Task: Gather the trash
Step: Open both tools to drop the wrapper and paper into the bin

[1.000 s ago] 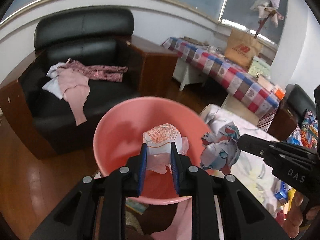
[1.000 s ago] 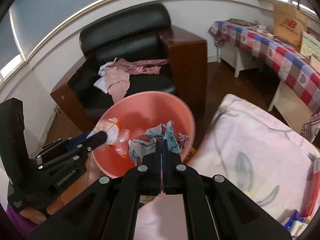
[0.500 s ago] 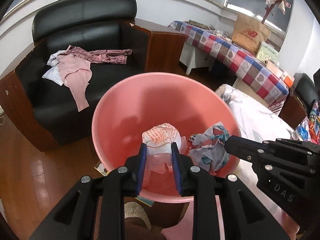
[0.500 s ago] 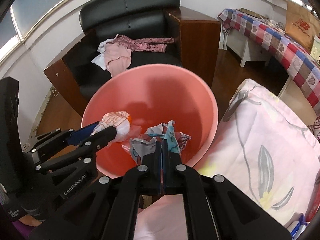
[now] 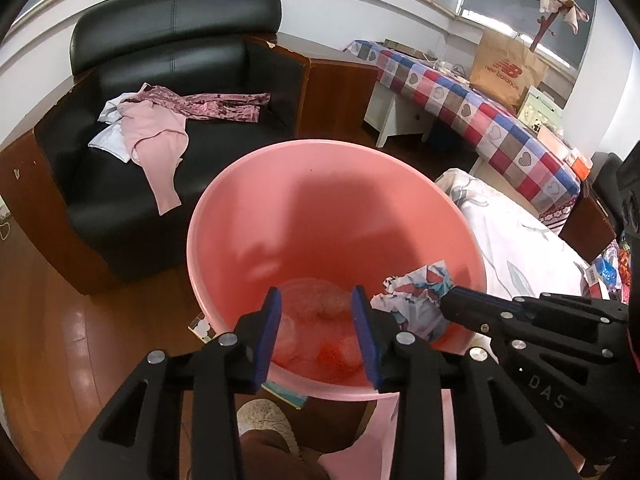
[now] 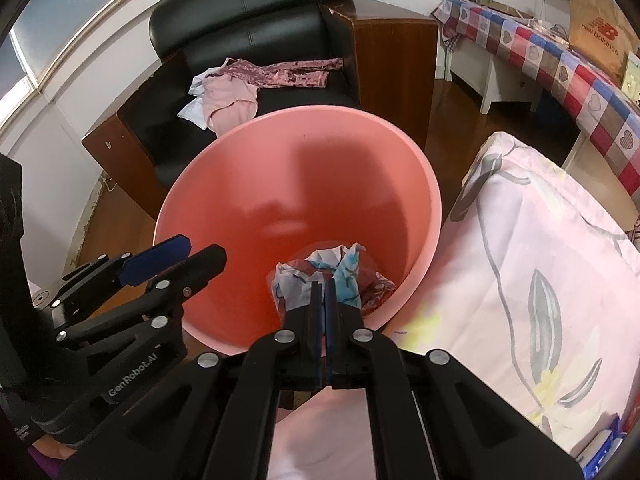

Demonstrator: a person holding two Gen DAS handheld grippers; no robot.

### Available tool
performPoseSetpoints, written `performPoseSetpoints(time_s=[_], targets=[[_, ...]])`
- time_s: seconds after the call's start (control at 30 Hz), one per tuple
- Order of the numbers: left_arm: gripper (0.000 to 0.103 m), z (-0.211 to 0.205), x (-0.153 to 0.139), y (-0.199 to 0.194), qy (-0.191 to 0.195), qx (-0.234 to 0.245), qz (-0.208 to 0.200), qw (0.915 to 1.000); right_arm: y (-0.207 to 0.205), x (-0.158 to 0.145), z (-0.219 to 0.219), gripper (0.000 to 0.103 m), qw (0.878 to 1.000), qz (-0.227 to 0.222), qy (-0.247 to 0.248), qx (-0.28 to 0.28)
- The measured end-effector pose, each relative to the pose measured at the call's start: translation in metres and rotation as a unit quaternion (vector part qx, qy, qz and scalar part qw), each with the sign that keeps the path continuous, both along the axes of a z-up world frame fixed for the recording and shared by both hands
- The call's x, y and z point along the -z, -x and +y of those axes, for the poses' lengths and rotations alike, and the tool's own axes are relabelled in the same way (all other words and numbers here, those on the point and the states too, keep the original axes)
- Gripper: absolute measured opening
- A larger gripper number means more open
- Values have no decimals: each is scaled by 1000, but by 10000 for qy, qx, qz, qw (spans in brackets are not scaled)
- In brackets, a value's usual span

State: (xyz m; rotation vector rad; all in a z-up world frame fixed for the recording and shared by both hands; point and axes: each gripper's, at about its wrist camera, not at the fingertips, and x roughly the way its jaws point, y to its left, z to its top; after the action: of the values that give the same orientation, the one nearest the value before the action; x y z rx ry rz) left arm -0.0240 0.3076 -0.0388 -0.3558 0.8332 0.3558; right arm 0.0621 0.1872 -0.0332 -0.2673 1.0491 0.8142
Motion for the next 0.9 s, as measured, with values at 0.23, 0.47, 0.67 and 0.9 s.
performPoseSetpoints(time_s=[0.23,0.47,0.67,0.9], targets=[[36,4,-4,4,43,-45,-82,9999,-2,1,-4,2,10000,68,-54,18],[36,4,-15,10,66,-118,-179,9997,-4,-6,-17,2,9995,107,-263,132],[36,-1,-25,16,59,-124,-249,9996,-4,-19,-35,2,9986,56,-452,276],[36,-18,-36,21,60,68,-345,9994,-4,-33,-73,2,9969,-77,-572,538]])
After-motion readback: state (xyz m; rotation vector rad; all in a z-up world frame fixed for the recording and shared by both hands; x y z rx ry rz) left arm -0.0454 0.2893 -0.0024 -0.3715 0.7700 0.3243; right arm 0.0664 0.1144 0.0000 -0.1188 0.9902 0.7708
